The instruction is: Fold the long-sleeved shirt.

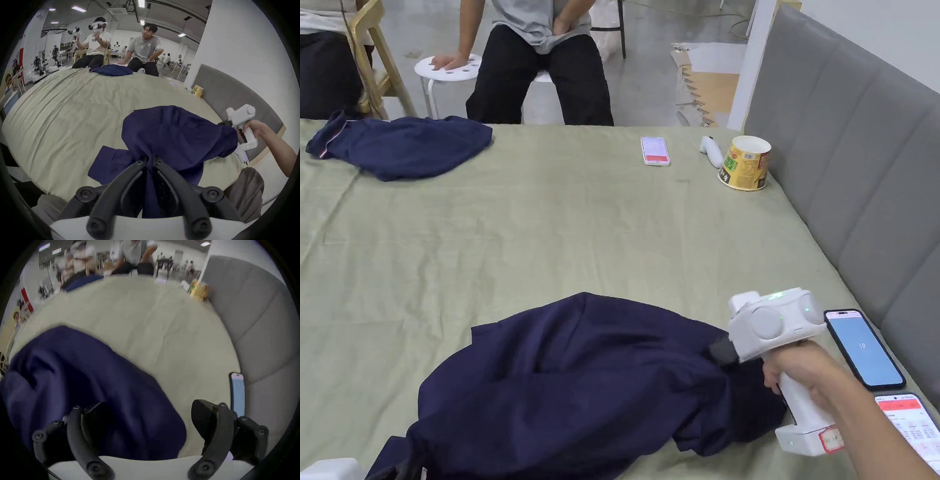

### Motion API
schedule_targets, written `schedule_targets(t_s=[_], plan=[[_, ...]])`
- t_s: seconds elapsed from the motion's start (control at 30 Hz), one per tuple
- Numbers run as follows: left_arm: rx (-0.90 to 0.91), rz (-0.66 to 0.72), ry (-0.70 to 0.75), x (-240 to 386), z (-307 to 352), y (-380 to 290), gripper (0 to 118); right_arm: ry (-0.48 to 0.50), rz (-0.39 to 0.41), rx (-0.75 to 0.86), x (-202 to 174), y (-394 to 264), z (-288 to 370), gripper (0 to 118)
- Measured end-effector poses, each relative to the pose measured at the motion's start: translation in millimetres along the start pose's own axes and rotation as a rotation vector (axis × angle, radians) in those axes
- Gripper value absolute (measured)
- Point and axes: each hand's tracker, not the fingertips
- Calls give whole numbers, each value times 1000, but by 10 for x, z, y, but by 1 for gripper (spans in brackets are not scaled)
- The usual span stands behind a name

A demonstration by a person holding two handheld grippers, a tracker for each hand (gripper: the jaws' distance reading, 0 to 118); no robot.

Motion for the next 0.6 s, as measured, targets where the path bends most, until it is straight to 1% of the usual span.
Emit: schedule_targets(t_s=[0.03,0.07,0.1,0.13,0.17,0.2,0.23,0.27,0.3,0.4,0.47,0.53,0.57,0.6], plan=[[1,-3,4,-4,-3,13,10,6,25,-39,-45,-38,-111,82],[1,-6,7,-5,-3,37,10,22,29,-47,-89,-113,-187,82],[4,-9,8,-6,1,57,10,39,-58,51,-56,-116,-86,71],[12,-10,9,-13,2,86,10,51,-104,16,-13,-117,-6,32],[20,-11,10,-16,4,116,10,132,-100,47,-3,-125,71,4],[26,-8,8,-26,-1,153,10,136,-81,105,5,-159,122,3],[34,0,0,-42,-13,198,10,125,-68,127,-1,-170,160,3],[44,2,-7,-56,-18,239,10,88,-57,100,24,-171,205,3],[54,0,-7,-65,-19,303,10,77,-57,112,50,-173,262,3],[132,-24,13,-85,45,531,10,83,-93,171,146,-151,549,3],[180,-23,-2,-127,106,737,10,78,-100,266,190,-103,850,3],[221,-31,-1,-133,177,944,10,94,-128,350,281,-50,1169,3],[241,-44,-2,-138,209,1051,10,89,-138,404,315,-30,1342,3],[264,-62,-3,-141,249,1174,10,50,-123,455,291,10,1555,3]])
